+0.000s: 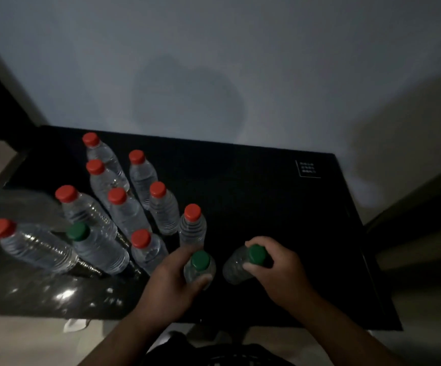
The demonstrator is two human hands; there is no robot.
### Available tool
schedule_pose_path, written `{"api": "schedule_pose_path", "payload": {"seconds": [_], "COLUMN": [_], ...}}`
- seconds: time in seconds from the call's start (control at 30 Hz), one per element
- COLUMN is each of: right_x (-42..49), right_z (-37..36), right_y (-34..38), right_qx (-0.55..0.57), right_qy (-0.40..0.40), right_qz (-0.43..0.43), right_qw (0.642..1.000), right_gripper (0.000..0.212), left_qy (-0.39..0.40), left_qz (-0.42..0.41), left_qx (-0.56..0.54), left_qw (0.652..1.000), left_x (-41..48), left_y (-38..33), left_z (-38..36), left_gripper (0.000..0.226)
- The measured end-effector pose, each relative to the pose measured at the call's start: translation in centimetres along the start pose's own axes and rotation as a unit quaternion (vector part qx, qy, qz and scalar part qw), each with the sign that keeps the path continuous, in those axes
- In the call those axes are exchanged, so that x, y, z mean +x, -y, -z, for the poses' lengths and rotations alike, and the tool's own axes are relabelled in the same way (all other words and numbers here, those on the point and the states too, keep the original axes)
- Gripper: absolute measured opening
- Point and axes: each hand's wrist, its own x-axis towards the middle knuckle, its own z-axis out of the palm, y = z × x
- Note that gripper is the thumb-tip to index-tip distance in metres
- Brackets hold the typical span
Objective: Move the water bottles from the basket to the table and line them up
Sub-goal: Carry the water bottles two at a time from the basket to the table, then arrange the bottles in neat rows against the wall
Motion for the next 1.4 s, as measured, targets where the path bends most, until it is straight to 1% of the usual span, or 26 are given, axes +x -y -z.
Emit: {"api": "schedule_pose_path", "payload": {"seconds": [0.07, 0.13, 0.2, 0.3, 0.37, 0.43, 0.5, 0.6, 0.73, 0.83, 0.9, 1.0, 1.07, 1.13, 1.27, 1.33, 1.4], "right_x": [1.2, 2.1, 2.6, 2.6, 2.7, 2.8, 2.9, 3.4, 4.0, 4.5, 4.9, 5.8, 6.3, 6.8, 7.8, 8.3, 8.7], "right_z": [0.4, 0.4, 0.1, -0.5, -0.9, -1.1, -0.9, 0.3, 1.7, 2.4, 2.7, 2.8, 2.6, 1.9, 0.1, -0.7, -1.6], "right_y": [-0.2, -0.5, -0.8, -1.3, -1.4, -1.5, -1.3, -0.5, 1.2, 2.9, 4.4, 6.8, 8.7, 10.1, 11.8, 12.2, 12.7], "right_qx": [-0.029, -0.057, -0.041, -0.014, 0.006, 0.011, -0.002, -0.020, -0.031, -0.031, -0.031, -0.028, -0.022, -0.016, -0.030, -0.037, -0.055], "right_qy": [0.033, 0.080, 0.112, 0.084, 0.059, 0.049, 0.061, 0.101, 0.154, 0.169, 0.166, 0.150, 0.150, 0.156, 0.141, 0.131, 0.132], "right_qz": [0.011, 0.010, 0.000, 0.019, 0.014, 0.014, 0.018, 0.006, 0.008, 0.048, 0.077, 0.117, 0.133, 0.142, 0.183, 0.196, 0.193], "right_qw": [0.999, 0.995, 0.993, 0.996, 0.998, 0.999, 0.998, 0.995, 0.988, 0.984, 0.983, 0.981, 0.979, 0.977, 0.972, 0.971, 0.971], "right_gripper": [0.045, 0.054, 0.055, 0.054, 0.054, 0.052, 0.053, 0.049, 0.059, 0.052, 0.046, 0.037, 0.034, 0.032, 0.035, 0.035, 0.037], "left_qy": [0.004, 0.001, -0.009, -0.025, -0.025, -0.021, -0.026, -0.027, -0.003, -0.002, -0.035, -0.082, -0.121, -0.142, -0.147, -0.140, -0.126], "left_qz": [0.007, 0.015, 0.011, 0.011, 0.005, 0.004, 0.011, 0.028, 0.050, 0.060, 0.048, 0.022, 0.047, 0.063, 0.094, 0.089, 0.087], "left_qx": [0.012, 0.029, 0.034, 0.024, 0.021, 0.023, 0.036, 0.066, 0.044, 0.032, 0.020, 0.034, 0.040, 0.061, 0.092, 0.111, 0.130], "left_qw": [1.000, 0.999, 0.999, 0.999, 0.999, 1.000, 0.999, 0.997, 0.998, 0.998, 0.998, 0.996, 0.991, 0.986, 0.980, 0.980, 0.980], "left_x": [0.1, 0.3, 0.6, 0.9, 1.2, 1.2, 1.2, 1.0, 0.8, 0.5, 0.0, -0.8, -1.4, -1.7, -2.3, -2.4, -2.1], "left_y": [0.1, 0.3, 0.4, 0.6, 0.8, 0.7, 0.5, 0.5, -0.1, -1.5, -3.4, -6.3, -7.6, -8.0, -7.3, -6.7, -6.2], "left_z": [-0.5, -0.8, -1.2, -1.7, -2.2, -2.5, -2.7, -2.4, -1.6, -0.4, 0.9, 3.8, 6.3, 9.0, 13.3, 15.0, 16.8], "left_gripper": [0.064, 0.066, 0.066, 0.071, 0.070, 0.069, 0.068, 0.072, 0.079, 0.076, 0.069, 0.051, 0.038, 0.032, 0.034, 0.023, 0.030]}}
